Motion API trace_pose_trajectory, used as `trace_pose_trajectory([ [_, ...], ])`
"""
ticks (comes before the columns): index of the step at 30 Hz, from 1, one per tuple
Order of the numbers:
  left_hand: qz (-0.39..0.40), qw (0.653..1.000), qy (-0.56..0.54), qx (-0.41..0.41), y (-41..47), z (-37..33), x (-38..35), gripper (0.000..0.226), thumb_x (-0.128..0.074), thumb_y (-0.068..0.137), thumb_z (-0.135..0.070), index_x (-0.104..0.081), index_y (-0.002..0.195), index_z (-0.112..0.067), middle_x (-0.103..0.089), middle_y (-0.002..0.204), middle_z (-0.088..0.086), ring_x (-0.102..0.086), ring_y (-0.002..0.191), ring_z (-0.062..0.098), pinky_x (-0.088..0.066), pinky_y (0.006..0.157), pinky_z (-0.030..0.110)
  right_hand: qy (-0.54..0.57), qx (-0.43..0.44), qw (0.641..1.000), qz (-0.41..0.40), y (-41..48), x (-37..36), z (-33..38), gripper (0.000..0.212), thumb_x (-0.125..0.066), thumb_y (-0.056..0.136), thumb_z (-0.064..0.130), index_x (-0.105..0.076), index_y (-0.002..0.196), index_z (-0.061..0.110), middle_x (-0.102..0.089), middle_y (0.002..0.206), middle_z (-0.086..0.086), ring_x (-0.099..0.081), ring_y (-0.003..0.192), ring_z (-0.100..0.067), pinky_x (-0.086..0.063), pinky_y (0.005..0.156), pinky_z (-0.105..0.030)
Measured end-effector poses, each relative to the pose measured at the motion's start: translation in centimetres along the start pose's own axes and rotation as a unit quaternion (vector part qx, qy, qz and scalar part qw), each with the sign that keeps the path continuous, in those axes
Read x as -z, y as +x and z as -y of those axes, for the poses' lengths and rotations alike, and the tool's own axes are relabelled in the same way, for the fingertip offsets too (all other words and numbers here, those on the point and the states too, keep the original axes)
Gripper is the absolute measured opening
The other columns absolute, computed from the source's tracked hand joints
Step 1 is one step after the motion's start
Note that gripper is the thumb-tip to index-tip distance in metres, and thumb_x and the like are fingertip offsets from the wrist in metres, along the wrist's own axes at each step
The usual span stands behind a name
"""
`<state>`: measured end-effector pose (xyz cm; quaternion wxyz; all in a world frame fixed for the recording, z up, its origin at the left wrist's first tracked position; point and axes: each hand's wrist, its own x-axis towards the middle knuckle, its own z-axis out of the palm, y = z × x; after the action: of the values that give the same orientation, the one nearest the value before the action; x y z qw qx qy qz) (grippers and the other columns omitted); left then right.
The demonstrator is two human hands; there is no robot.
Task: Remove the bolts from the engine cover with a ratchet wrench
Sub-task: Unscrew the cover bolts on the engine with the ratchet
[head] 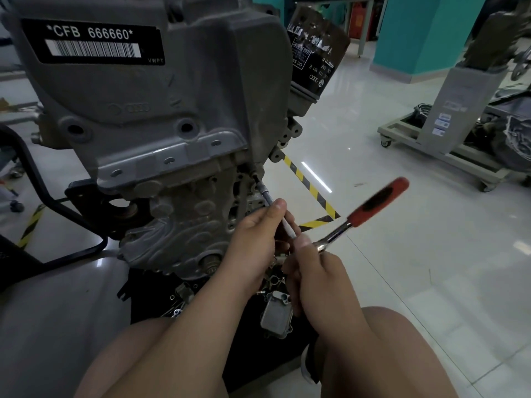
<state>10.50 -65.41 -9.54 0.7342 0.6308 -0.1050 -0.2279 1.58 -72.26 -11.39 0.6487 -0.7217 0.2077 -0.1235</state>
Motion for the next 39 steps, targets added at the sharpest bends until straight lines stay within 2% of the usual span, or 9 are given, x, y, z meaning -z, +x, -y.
trace_pose_trajectory([
  [2,0.01,1.0,0.007,-0.008,0.0,0.0,0.0,0.04,-0.05,0.097,-0.038,-0.071,0.065,-0.027,-0.066,0.064,0.0,-0.058,0.057,0.014,-0.046,0.055,0.026,0.133,-0.109,0.985,0.025,0.4,0.2,0.4,0.075,-0.026,0.083,0.075,-0.056,0.048,0.016,-0.044,0.039,-0.007,-0.041,0.035,-0.02,-0.037,0.042,-0.025],
  [5,0.017,0.999,0.024,-0.014,0.0,0.3,-0.1,0.041,-0.046,0.1,-0.031,-0.075,0.071,-0.03,-0.066,0.064,-0.004,-0.059,0.056,0.009,-0.047,0.057,0.023,0.346,-0.211,0.911,0.08,0.7,0.6,1.0,0.07,-0.032,0.089,0.07,-0.049,0.046,0.017,-0.032,0.04,-0.004,-0.029,0.031,-0.018,-0.035,0.043,-0.026],
  [11,0.023,0.999,0.021,-0.014,0.1,0.6,0.0,0.041,-0.043,0.101,-0.027,-0.075,0.077,-0.034,-0.07,0.072,-0.007,-0.061,0.064,0.007,-0.048,0.063,0.023,0.511,-0.272,0.79,0.201,0.0,1.1,1.6,0.064,-0.036,0.088,0.065,-0.047,0.05,0.015,-0.031,0.034,0.001,-0.029,0.023,-0.013,-0.035,0.038,-0.022],
  [14,0.013,1.0,0.007,-0.011,0.1,0.8,-0.1,0.035,-0.048,0.097,-0.032,-0.073,0.072,-0.031,-0.07,0.072,-0.005,-0.061,0.067,0.011,-0.048,0.073,0.033,0.523,-0.274,0.772,0.234,-0.1,1.1,1.5,0.06,-0.039,0.086,0.063,-0.048,0.05,0.015,-0.033,0.034,0.002,-0.03,0.023,-0.013,-0.034,0.039,-0.021],
  [18,-0.019,1.0,0.002,-0.021,0.0,0.8,-0.3,0.024,-0.056,0.081,-0.042,-0.073,0.07,-0.029,-0.07,0.07,-0.003,-0.06,0.068,0.014,-0.048,0.074,0.035,0.474,-0.276,0.803,0.232,-0.1,0.6,1.4,0.063,-0.036,0.083,0.069,-0.047,0.053,0.016,-0.032,0.037,0.0,-0.029,0.026,-0.014,-0.035,0.041,-0.021],
  [23,-0.047,0.998,0.018,-0.046,-0.3,0.9,-0.5,0.033,-0.052,0.096,-0.03,-0.073,0.071,-0.03,-0.072,0.071,-0.002,-0.062,0.067,0.013,-0.048,0.073,0.035,0.349,-0.265,0.889,0.132,0.3,0.5,1.0,0.072,-0.032,0.085,0.076,-0.05,0.05,0.016,-0.03,0.041,-0.001,-0.025,0.03,-0.016,-0.032,0.041,-0.022],
  [32,-0.074,0.996,0.007,-0.044,-0.4,0.6,-1.2,0.036,-0.052,0.097,-0.027,-0.074,0.068,-0.03,-0.071,0.069,-0.002,-0.06,0.071,0.018,-0.049,0.07,0.031,0.348,-0.222,0.908,0.065,-0.2,0.7,1.2,0.07,-0.035,0.092,0.066,-0.059,0.046,0.02,-0.036,0.042,0.0,-0.028,0.03,-0.016,-0.034,0.04,-0.022],
  [36,-0.056,0.998,0.003,-0.036,-0.4,0.3,-0.7,0.035,-0.053,0.097,-0.029,-0.075,0.069,-0.028,-0.071,0.069,-0.001,-0.059,0.071,0.019,-0.048,0.073,0.034,0.085,-0.08,0.993,-0.012,-0.4,0.7,0.9,0.066,-0.03,0.094,0.062,-0.056,0.05,0.02,-0.046,0.042,0.0,-0.041,0.037,-0.014,-0.037,0.042,-0.024],
  [39,-0.05,0.998,0.007,-0.033,-0.6,0.2,-0.4,0.036,-0.053,0.097,-0.03,-0.074,0.067,-0.028,-0.07,0.068,-0.002,-0.062,0.067,0.014,-0.049,0.073,0.033,-0.149,0.053,0.985,-0.068,-0.6,1.0,0.7,0.052,-0.024,0.083,0.068,-0.047,0.068,0.023,-0.053,0.055,0.008,-0.048,0.049,-0.003,-0.031,0.044,-0.017],
])
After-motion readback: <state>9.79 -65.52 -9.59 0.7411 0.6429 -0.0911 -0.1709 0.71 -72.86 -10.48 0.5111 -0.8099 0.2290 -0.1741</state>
